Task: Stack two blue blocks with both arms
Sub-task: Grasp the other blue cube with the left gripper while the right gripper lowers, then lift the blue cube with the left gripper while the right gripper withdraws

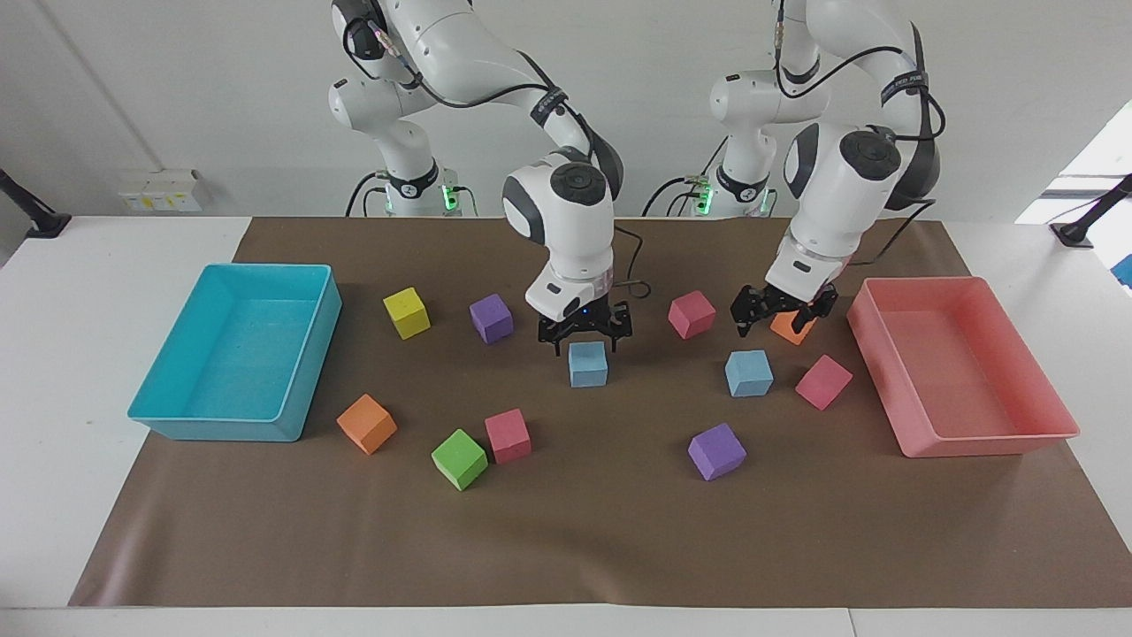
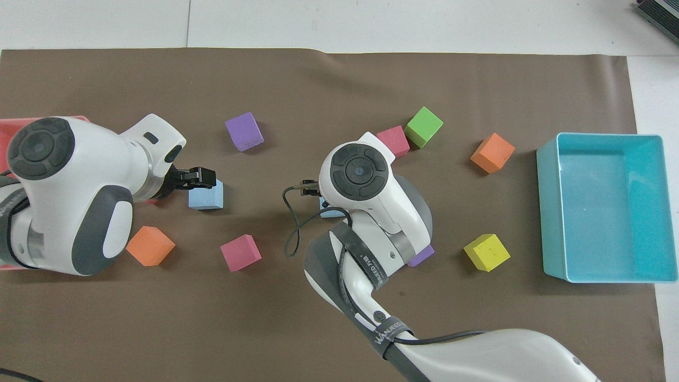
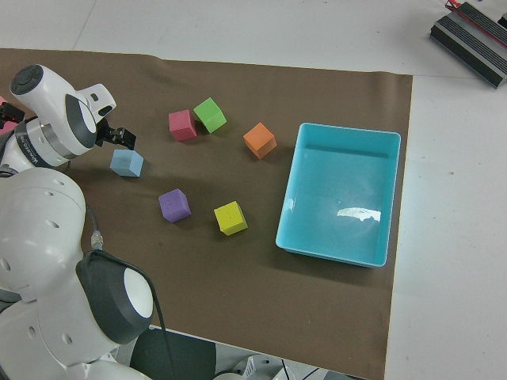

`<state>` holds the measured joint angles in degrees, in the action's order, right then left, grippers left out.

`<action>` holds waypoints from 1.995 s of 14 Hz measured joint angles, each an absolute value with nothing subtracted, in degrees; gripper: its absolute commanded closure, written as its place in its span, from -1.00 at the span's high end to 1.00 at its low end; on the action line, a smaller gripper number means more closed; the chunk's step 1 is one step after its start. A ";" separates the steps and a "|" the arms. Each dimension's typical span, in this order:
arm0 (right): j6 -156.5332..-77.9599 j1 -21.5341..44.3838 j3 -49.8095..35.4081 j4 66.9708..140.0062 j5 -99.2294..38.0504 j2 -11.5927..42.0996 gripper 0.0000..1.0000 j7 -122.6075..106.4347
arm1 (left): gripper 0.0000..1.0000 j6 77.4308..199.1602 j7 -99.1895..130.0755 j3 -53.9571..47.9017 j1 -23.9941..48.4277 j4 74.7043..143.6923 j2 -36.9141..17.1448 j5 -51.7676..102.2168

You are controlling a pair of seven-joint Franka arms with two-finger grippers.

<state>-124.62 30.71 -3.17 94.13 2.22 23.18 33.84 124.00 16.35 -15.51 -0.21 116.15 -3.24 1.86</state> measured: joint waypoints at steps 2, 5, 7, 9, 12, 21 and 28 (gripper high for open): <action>-124.05 29.02 -3.16 94.67 -2.00 21.03 1.00 31.27 | 1.00 128.35 16.28 -15.46 -0.20 118.07 -4.60 1.70; -121.59 26.01 -3.15 94.98 -10.10 18.04 1.00 25.01 | 1.00 131.32 16.20 -15.46 -0.20 118.93 -6.66 0.13; -121.24 24.67 -3.14 95.33 -14.80 17.15 0.99 21.50 | 1.00 132.05 16.13 -15.46 -0.20 118.93 -7.15 -0.43; -121.42 23.56 -3.14 96.10 -19.73 17.08 0.57 18.03 | 1.00 132.08 16.13 -15.46 -0.20 118.94 -7.16 -0.91; -122.18 22.16 -3.13 98.37 -27.85 17.03 -0.29 12.32 | 1.00 133.23 16.12 -15.49 -0.19 119.63 -7.73 -1.01; -123.78 16.13 -3.02 106.19 -41.76 17.38 -1.00 -9.70 | 1.00 136.50 16.07 -15.45 -0.17 120.81 -10.70 -2.85; -125.22 13.84 -2.98 109.22 -57.00 22.66 -1.00 -31.19 | 1.00 137.10 16.07 -15.44 -0.17 122.10 -10.83 -3.36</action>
<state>-125.22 13.84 -2.98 109.22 -57.00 22.66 -31.19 137.10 16.07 -15.44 -0.17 122.10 -10.83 -3.36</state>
